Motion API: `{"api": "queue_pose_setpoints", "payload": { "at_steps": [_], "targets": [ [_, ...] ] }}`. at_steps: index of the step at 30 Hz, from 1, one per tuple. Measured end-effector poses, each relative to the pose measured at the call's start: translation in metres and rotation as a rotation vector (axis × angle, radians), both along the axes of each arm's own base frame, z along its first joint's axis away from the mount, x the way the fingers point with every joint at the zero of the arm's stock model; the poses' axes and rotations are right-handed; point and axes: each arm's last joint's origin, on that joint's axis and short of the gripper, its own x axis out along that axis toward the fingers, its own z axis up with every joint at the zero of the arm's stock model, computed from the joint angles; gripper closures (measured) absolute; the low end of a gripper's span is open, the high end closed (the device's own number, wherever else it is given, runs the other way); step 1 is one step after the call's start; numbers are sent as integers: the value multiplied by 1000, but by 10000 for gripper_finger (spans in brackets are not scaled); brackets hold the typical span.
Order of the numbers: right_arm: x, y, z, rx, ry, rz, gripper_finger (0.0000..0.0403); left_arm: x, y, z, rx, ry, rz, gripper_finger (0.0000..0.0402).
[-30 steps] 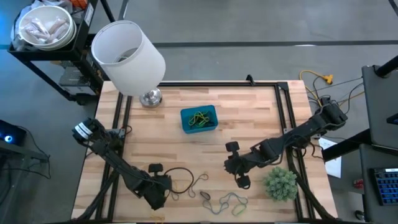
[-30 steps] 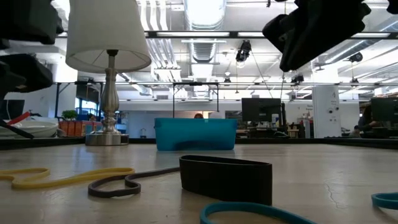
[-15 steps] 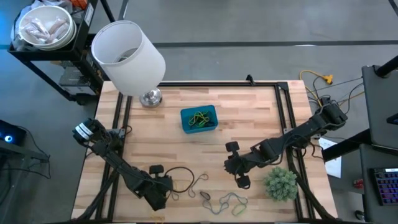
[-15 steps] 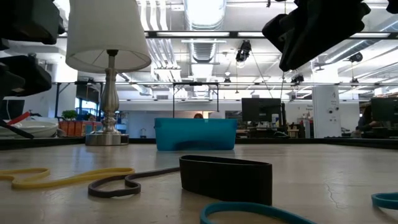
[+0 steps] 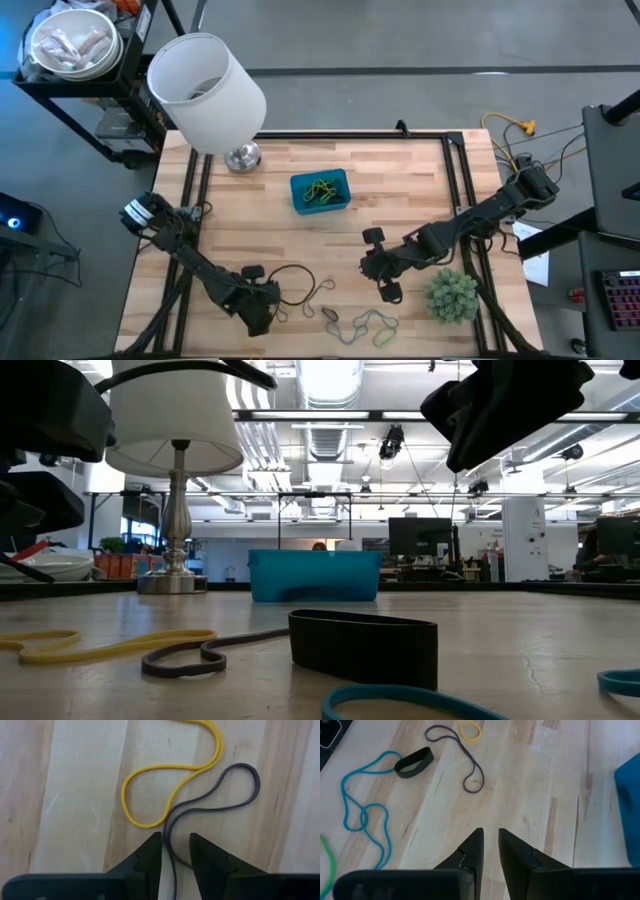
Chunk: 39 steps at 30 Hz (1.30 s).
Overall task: Pick and place rubber bands into bin
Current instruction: Put the purple rubber band into the blue bin
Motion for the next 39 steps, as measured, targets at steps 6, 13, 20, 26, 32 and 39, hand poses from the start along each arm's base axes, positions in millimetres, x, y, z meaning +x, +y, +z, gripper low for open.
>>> {"api": "queue_pose_setpoints", "payload": {
  "at_steps": [6, 13, 20, 26, 32, 39],
  "targets": [
    [0, 0, 0, 1, -2, 0, 351, 0, 2, 0, -5, 16, -2, 325],
    [0, 0, 0, 1, -3, 0, 351, -3, 5, 1, 29, 48, -26, 385],
    [0, 0, 0, 1, -2, 1, 351, -4, 5, 0, 47, 56, -80, 400],
    [0, 0, 0, 1, -3, 1, 351, -2, 3, 8, 61, 44, -133, 401],
    [0, 0, 0, 1, -2, 1, 351, -5, 5, 20, 114, 98, -134, 401],
    [0, 0, 0, -1, -3, 3, 351, -13, 12, 29, 235, 205, -65, 402]
  ]
}}
